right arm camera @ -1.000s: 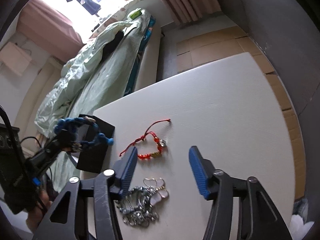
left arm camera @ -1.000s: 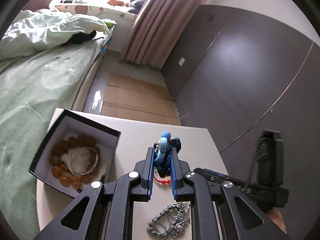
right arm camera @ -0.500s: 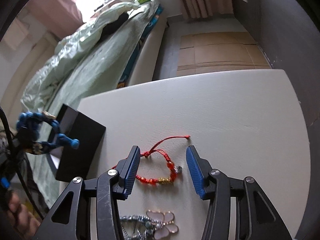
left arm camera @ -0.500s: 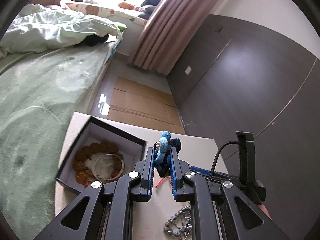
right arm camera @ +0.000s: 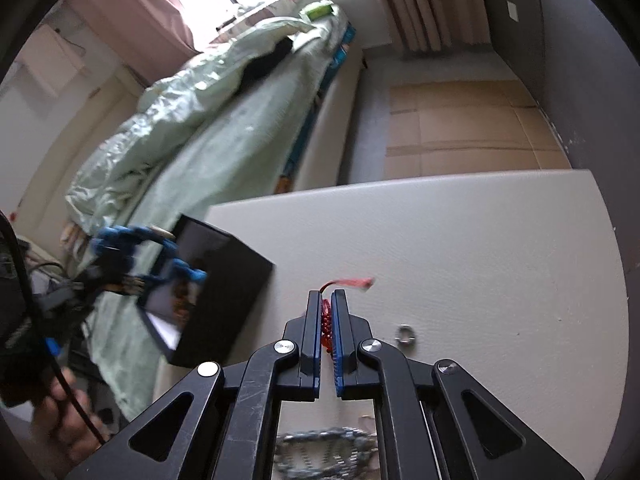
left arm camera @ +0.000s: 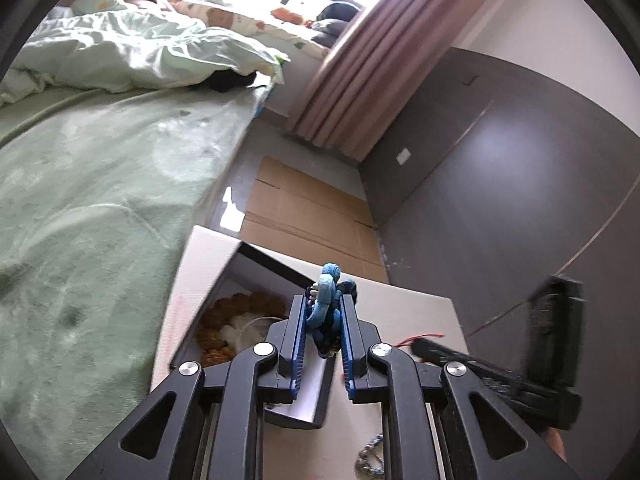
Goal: Organize jewelry
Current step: 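Carry the blue bracelet into the box with the left tool while the right tool grasps the red string bracelet, then lift the red string bracelet and drop it into the black box with the right tool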
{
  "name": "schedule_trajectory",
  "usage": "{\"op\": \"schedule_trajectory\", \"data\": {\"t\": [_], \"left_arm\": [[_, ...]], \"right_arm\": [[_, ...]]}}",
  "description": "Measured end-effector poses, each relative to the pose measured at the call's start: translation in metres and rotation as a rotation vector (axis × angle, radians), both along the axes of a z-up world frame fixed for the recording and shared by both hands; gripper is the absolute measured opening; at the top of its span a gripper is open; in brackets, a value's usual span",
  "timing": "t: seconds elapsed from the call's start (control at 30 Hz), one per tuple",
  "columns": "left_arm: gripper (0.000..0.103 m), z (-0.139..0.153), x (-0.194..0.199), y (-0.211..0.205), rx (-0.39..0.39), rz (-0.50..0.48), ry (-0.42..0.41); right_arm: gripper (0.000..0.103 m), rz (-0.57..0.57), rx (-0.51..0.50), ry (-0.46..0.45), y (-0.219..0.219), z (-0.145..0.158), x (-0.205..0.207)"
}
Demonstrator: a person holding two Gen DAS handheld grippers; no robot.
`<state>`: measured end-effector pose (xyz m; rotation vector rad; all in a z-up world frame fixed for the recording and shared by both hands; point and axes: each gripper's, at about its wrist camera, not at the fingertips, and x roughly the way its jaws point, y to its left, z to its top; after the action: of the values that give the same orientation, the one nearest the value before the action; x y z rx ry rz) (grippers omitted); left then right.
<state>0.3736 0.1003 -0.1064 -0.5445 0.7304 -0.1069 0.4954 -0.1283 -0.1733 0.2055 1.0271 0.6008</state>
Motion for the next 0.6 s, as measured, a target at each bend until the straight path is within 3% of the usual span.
{"op": "schedule_trajectory", "data": {"t": [0.03, 0.1, 0.13, 0.17, 0.4, 0.6], "left_arm": [[0.025, -0.001, 0.000, 0.002, -0.006, 0.007, 0.005], [0.054, -0.001, 0.001, 0.006, -0.017, 0.022, 0.008], [0.073, 0.000, -0.001, 0.009, -0.019, 0.035, 0.000], [0.080, 0.003, -0.004, 0.010, -0.019, 0.047, -0.016], [0.080, 0.015, -0.016, 0.017, 0.023, 0.096, -0.050], [0.080, 0.014, -0.020, 0.025, 0.016, 0.137, -0.043]], "right_arm": [[0.006, 0.000, 0.009, -0.010, 0.003, 0.004, -0.001], [0.006, 0.003, 0.039, -0.040, 0.008, 0.016, -0.005], [0.006, 0.006, 0.057, -0.056, 0.011, 0.022, -0.007], [0.006, 0.008, 0.076, -0.068, 0.013, 0.027, -0.010], [0.006, 0.047, 0.198, -0.131, 0.037, 0.053, -0.023], [0.006, 0.078, 0.256, -0.119, 0.060, 0.054, -0.023]]}}
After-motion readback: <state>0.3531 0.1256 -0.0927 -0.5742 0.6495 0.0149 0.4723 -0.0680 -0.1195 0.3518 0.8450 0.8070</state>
